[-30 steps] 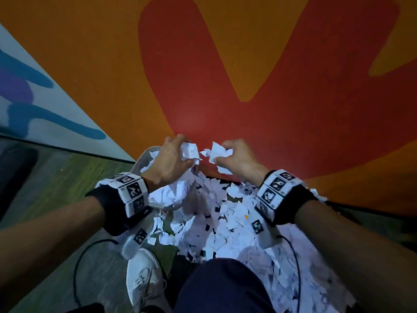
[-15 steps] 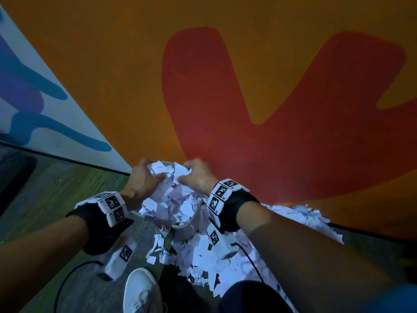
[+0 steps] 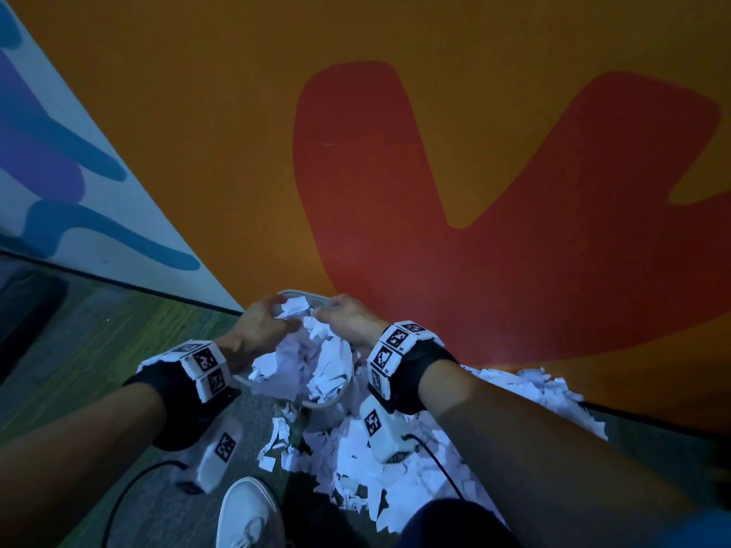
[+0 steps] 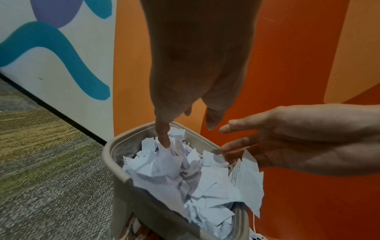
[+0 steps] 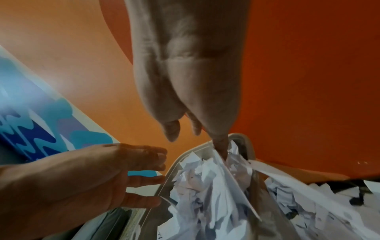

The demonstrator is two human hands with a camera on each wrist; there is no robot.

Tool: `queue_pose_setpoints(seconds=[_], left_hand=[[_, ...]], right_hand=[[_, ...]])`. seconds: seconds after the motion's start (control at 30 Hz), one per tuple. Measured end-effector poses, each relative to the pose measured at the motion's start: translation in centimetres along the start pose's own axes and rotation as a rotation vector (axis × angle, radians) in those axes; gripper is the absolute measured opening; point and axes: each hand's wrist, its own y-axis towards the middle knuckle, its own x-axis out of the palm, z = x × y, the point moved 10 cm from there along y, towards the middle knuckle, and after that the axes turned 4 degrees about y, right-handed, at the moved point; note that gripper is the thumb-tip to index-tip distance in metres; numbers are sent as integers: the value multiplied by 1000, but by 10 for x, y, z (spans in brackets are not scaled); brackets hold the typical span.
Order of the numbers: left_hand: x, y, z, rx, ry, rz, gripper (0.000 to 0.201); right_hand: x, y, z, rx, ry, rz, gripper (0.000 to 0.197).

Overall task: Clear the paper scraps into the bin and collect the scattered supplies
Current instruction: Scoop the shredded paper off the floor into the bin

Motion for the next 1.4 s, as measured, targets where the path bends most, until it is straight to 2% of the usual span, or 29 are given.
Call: queue_pose_setpoints(seconds=[0.1, 0.2, 0.33, 0.4, 0.47, 0.53, 0.67, 0.73, 0.8, 0.9, 1.03, 1.13, 1.2, 1.27, 1.4], left_hand=[[0, -3, 2, 32, 70, -5, 52], [1, -8, 9, 83, 159, -18, 49], [18, -24, 31, 365, 501, -99, 53], [38, -29, 24, 406, 591, -217, 61], [56, -27, 12, 376, 648, -324, 69], [68, -23, 5, 359, 741, -378, 71], [74, -14, -12, 310, 868, -420, 82], [73, -10, -21, 304, 870, -435, 81], [68, -7, -20, 310, 842, -425, 72], [47, 1, -5, 361, 728, -334, 61], [21, 11, -4, 322, 702, -269, 63], [34, 5, -12, 303, 743, -388, 66], [49, 4, -26, 274, 823, -467, 66], [59, 7, -40, 263, 898, -492, 66], [76, 14, -46, 297, 980, -492, 36]], right_hand=[[-4, 0, 0, -30, -68, -51, 47], [-16, 0, 3, -79, -196, -30, 46], [-25, 0, 13, -167, -379, 22, 31], [-21, -3, 17, -219, -428, -15, 35], [-15, -9, 17, -285, -523, -49, 48], [-8, -8, 17, -338, -643, -47, 52], [13, 1, 23, -358, -770, -46, 28], [21, 6, 22, -348, -759, -47, 20], [20, 12, 15, -342, -655, 11, 17], [17, 21, 5, -341, -467, 83, 12], [35, 21, 0, -391, -546, -59, 40], [45, 15, 0, -447, -773, -120, 48], [59, 16, 11, -416, -912, -216, 45], [72, 22, 21, -375, -1018, -265, 44], [91, 37, 30, -322, -1090, -265, 45]])
